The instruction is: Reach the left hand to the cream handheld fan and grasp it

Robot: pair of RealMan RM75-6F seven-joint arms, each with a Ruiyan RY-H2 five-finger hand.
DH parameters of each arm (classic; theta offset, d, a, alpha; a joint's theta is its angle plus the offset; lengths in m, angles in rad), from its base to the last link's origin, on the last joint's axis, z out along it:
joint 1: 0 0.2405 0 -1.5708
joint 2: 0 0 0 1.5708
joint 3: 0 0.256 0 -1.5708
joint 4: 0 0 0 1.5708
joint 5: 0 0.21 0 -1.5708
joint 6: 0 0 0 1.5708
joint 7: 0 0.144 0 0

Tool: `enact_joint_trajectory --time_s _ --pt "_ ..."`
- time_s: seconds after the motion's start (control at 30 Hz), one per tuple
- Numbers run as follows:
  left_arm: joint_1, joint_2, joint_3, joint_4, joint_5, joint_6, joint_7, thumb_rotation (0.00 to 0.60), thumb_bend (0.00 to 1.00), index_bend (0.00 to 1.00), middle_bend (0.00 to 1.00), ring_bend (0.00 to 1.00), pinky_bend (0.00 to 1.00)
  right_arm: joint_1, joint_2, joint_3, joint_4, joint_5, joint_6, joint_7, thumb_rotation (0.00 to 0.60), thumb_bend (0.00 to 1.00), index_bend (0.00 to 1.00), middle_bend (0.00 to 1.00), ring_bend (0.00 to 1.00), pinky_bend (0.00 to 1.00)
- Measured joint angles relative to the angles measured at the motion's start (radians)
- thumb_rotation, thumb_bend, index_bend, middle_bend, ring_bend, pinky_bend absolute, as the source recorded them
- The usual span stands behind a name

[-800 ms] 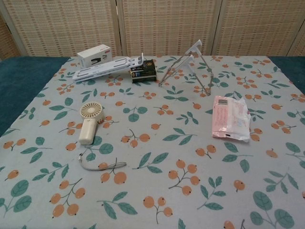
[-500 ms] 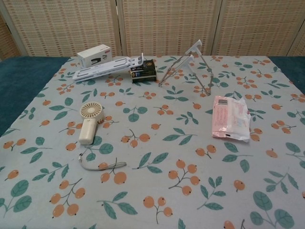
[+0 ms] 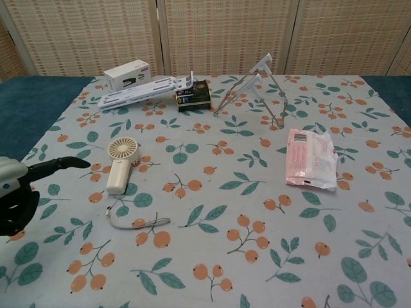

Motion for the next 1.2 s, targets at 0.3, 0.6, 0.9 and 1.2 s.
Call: enact_joint_trajectory --time_s 0.3,0.6,0.9,1.2 --pt "-0.098 -0.168 -0.105 0.036 -0.205 -0.112 0.282 0.6 0.87 0.01 1.0 1.0 1.0 0.005 -0.011 0.01 0.013 0.024 -0.015 -0.012 0.505 0.09 0.0 0.0 0.0 0.0" --pt "-0.145 -0.266 -0.134 0.146 -0.295 -0.109 0.395 0.6 0.87 0.02 1.0 1.0 1.0 0.005 -0.01 0.015 0.013 0.035 -0.021 -0.014 0.504 0.09 0.0 0.0 0.0 0.0" --pt "-0.152 -0.258 -0.119 0.169 -0.311 -0.093 0.392 0.6 0.87 0.06 1.0 1.0 1.0 0.005 -0.004 0.013 0.007 0.035 -0.023 -0.013 0.505 0.09 0.0 0.0 0.0 0.0" --pt "-0.153 -0.243 -0.097 0.197 -0.329 -0.088 0.396 0.6 0.87 0.07 1.0 1.0 1.0 0.001 0.004 0.008 -0.008 0.028 -0.021 -0.014 0.504 0.09 0.0 0.0 0.0 0.0"
